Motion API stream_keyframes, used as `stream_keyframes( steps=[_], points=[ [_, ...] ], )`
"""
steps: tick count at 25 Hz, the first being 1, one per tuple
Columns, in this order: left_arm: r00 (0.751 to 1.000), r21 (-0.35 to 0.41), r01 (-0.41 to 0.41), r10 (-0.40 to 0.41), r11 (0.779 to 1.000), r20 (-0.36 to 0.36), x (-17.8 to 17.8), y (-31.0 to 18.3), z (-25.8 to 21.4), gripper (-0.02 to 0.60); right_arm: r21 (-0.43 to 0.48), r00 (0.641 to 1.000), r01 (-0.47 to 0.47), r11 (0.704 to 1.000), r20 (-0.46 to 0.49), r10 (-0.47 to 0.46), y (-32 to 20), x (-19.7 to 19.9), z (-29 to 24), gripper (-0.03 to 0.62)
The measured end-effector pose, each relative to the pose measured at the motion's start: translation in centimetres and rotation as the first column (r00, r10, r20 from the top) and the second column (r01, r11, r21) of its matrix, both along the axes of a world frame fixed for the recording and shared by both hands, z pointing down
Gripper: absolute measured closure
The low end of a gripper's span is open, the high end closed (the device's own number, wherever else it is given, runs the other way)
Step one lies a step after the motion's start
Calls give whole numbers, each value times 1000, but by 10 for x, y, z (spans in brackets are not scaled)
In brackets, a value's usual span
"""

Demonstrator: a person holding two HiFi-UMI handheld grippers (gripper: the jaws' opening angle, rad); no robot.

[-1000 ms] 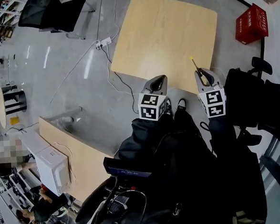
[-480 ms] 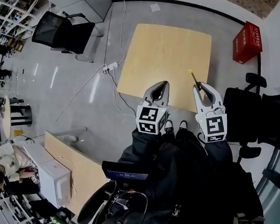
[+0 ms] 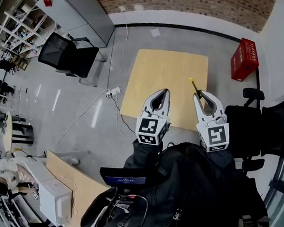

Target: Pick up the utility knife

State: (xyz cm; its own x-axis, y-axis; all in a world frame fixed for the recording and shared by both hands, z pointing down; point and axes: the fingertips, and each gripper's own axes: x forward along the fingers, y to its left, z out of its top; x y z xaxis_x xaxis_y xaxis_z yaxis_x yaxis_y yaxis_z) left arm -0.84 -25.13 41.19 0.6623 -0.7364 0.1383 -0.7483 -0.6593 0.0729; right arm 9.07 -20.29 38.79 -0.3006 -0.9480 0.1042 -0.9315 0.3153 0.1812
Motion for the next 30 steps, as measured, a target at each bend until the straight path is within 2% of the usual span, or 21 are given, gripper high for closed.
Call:
stream_keyframes(
  steps=[18,30],
  points=[
    [1000,167,-7,9,986,-10,9,-15,-50,581,144,1000,-19,989,23,16,-21,9,-44,525],
    [1000,167,9,-7,986,-10,6,-17,-49,581,163,999,3,987,38,-10,-24,4,-47,525]
  ],
)
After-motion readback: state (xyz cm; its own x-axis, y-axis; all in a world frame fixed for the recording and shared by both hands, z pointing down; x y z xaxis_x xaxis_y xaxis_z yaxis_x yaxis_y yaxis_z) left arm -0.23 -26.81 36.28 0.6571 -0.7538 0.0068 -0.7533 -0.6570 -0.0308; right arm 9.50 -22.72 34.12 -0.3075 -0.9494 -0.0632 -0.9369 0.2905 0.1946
